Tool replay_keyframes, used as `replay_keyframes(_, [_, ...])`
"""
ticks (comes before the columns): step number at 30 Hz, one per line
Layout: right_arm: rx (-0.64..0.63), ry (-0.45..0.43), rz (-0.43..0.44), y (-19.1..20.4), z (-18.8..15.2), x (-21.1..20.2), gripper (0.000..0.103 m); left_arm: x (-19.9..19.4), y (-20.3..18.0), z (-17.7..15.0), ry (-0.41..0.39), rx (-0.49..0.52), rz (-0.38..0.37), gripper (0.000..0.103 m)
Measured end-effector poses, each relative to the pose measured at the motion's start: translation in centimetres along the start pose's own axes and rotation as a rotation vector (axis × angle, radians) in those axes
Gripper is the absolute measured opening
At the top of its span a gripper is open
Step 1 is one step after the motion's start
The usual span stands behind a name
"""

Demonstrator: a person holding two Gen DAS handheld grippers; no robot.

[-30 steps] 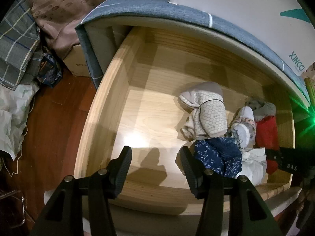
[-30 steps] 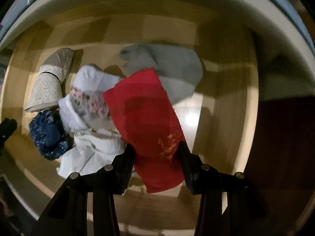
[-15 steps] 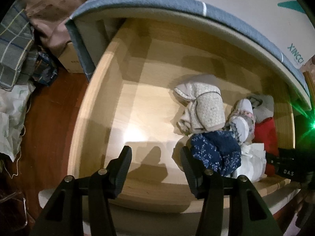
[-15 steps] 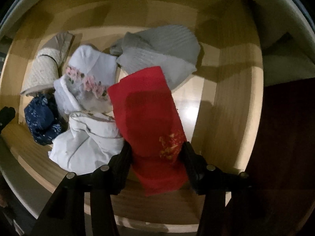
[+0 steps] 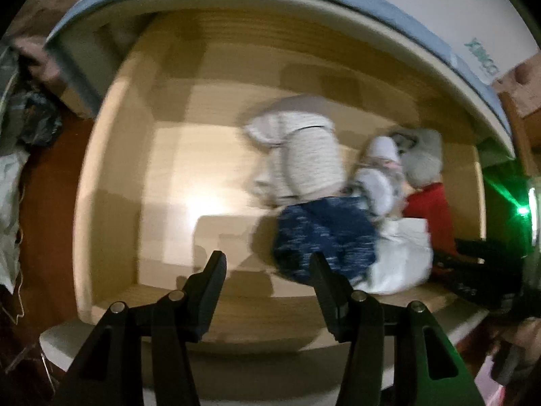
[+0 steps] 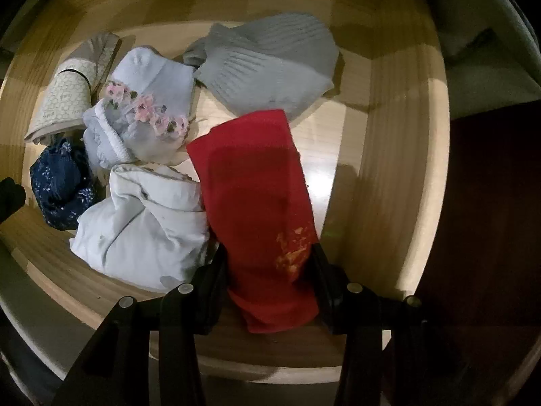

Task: Take underwear out of drawer
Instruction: 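Lower the left gripper onto the navy floral underwear and close it, then lift the navy floral underwear with the left gripper and carry it over the box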

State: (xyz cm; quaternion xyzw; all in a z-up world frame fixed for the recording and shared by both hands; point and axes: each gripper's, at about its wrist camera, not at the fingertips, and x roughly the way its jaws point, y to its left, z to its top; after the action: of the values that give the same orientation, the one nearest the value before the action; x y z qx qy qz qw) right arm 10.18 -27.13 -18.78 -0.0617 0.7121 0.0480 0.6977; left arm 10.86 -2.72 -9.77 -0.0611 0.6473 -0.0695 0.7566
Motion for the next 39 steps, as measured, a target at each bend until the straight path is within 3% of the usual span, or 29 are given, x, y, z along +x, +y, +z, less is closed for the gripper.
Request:
replay_keyframes(8, [-0.016, -0.023, -0.004, 1.3, -2.4, -0.1, 0.045, 0.6, -4.2, 2.1, 0.061, 0.084, -0.002, 0.058])
replay_keyframes(16, [-0.026, -0.031, -0.004, 1.5, -2.6, 0.0, 0.046, 3.3, -5.7, 3.6, 0.170, 0.045, -0.016, 0.062])
replay_keyframes(21, [-0.030, -0.036, -0.003, 1.5, -3.1, -0.3, 0.046, 5.3, -6.6, 4.2, 0.205, 0.068, 0.045, 0.063])
replay_keyframes(29, [-0.030, -0.035, -0.004, 1.2, -3.2, -0.8, 0.047, 7.2, -5.9, 4.6, 0.253, 0.063, 0.131, 0.063])
replay_keyframes(36, [-0.031, -0.039, -0.010, 1.5, -3.3, -1.0, 0.047, 7.9, -4.8, 5.0, 0.280, 0.053, 0.150, 0.063])
replay_keyframes(39, [-0.032, -0.037, -0.014, 1.5, -3.3, -1.0, 0.047, 7.4, -3.6, 4.9, 0.275, 0.049, 0.159, 0.057])
